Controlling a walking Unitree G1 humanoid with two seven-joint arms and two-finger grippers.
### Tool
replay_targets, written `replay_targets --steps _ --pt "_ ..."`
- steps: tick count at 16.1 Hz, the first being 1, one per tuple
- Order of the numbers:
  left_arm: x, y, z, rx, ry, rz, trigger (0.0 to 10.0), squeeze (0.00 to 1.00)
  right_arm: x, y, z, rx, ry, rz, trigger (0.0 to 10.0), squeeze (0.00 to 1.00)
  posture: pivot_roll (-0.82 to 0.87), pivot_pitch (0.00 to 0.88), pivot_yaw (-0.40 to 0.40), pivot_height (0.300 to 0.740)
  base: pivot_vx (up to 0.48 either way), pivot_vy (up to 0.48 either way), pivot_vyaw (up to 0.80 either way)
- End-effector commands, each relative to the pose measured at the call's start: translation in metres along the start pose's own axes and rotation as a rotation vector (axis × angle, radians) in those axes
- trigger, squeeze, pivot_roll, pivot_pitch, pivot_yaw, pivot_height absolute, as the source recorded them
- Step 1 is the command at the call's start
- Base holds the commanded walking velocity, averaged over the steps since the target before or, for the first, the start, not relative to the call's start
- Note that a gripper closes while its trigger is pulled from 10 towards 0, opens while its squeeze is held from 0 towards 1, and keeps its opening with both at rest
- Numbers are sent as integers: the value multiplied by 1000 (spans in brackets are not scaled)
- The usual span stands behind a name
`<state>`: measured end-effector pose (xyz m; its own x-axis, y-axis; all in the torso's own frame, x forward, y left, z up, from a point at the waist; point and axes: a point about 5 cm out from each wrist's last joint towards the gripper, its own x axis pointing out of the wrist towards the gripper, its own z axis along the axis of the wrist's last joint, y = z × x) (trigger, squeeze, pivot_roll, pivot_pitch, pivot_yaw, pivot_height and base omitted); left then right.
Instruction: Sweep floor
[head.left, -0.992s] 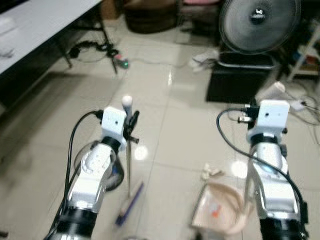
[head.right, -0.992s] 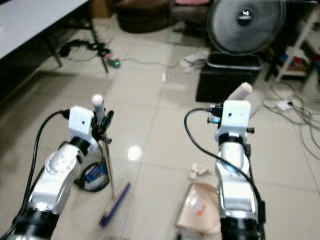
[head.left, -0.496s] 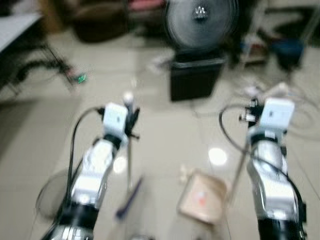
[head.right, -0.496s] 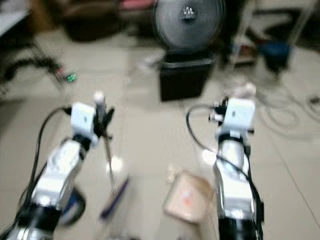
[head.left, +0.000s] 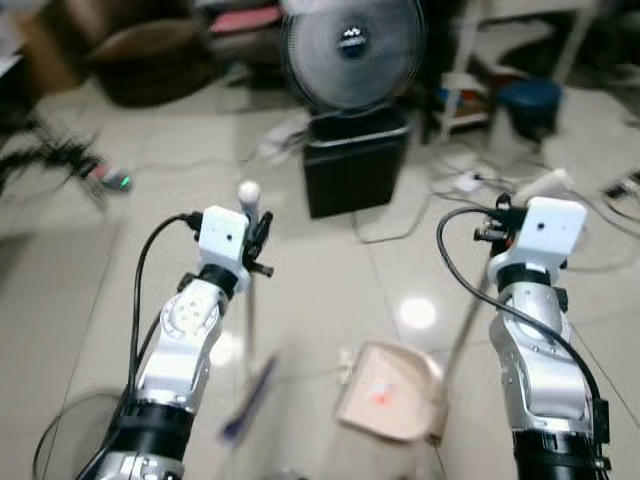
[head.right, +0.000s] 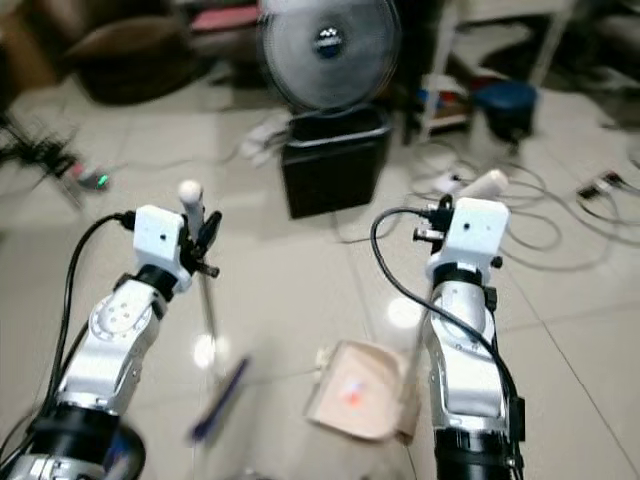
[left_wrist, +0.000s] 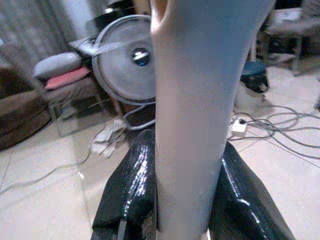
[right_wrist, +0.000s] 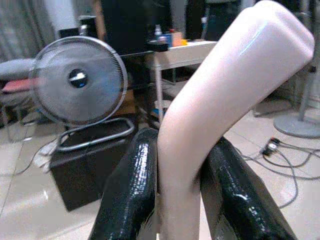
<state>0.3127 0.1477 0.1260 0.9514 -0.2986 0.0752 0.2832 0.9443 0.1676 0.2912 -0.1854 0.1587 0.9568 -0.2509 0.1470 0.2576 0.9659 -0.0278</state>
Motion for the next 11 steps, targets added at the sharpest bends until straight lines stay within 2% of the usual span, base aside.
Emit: replay_targets --steps 1,11 --pt "4 -4 8 0 -38 -9 10000 0 3 -6 8 -33 -43 -17 10000 0 -20 92 91 740 382 0 0" --pt "6 -2 9 13 -43 0 10000 0 9 -9 13 -46 -75 -5 10000 0 -18 88 92 740 383 0 0"
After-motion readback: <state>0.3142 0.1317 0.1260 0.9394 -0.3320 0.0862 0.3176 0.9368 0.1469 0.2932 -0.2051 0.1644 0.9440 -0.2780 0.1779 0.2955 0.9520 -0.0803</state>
